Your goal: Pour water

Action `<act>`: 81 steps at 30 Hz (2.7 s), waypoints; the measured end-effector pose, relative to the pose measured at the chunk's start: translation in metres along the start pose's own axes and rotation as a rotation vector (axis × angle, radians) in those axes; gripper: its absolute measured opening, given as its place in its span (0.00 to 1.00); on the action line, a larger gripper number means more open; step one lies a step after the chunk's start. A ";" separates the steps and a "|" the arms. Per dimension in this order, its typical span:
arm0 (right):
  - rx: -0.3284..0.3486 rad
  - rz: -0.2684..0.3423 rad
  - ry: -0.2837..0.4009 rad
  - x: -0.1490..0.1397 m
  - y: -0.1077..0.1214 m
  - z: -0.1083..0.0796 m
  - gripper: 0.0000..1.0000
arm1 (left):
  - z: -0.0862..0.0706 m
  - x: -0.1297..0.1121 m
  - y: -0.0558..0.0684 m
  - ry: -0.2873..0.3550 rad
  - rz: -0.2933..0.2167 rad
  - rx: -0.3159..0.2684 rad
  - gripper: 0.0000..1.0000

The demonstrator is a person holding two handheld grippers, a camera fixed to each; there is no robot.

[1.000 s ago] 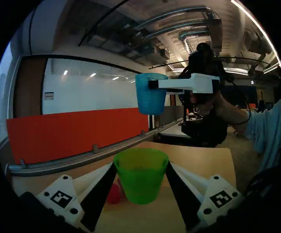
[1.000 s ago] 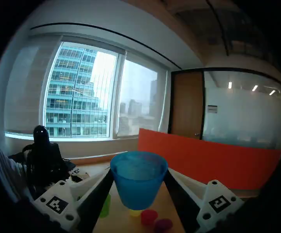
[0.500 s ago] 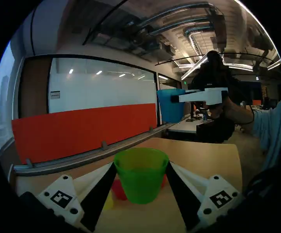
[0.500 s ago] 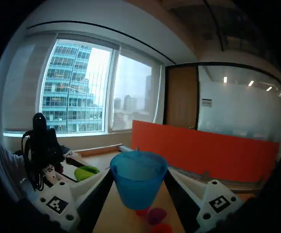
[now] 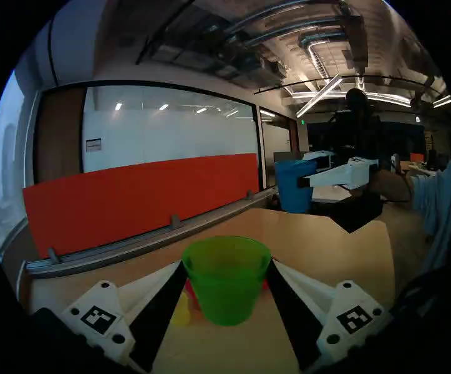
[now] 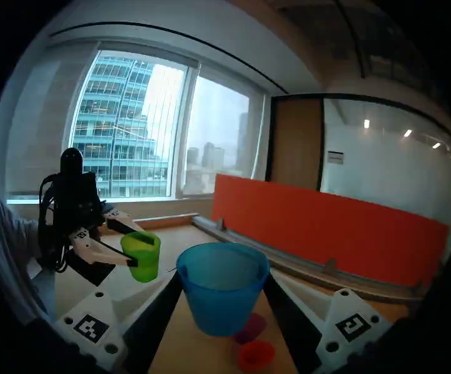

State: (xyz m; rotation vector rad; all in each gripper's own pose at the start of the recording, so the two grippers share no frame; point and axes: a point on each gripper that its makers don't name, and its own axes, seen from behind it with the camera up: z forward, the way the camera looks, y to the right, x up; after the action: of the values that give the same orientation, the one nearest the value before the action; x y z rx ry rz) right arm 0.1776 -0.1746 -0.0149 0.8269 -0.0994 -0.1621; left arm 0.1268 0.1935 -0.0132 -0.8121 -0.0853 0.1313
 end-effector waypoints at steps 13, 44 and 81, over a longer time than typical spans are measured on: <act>0.056 0.034 -0.098 -0.063 -0.012 -0.002 0.91 | -0.005 -0.049 -0.001 -0.125 0.010 -0.007 0.87; 0.139 0.020 -0.386 -0.188 -0.020 0.003 0.91 | 0.001 -0.151 -0.002 -0.395 0.039 -0.066 0.88; 0.144 0.007 -0.546 -0.270 -0.023 0.008 0.91 | 0.007 -0.206 -0.005 -0.497 0.004 -0.109 0.88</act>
State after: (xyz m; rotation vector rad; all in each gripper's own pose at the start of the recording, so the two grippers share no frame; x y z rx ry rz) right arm -0.0914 -0.1469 -0.0335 0.9084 -0.6334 -0.3749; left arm -0.0771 0.1649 -0.0101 -0.8737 -0.5633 0.3330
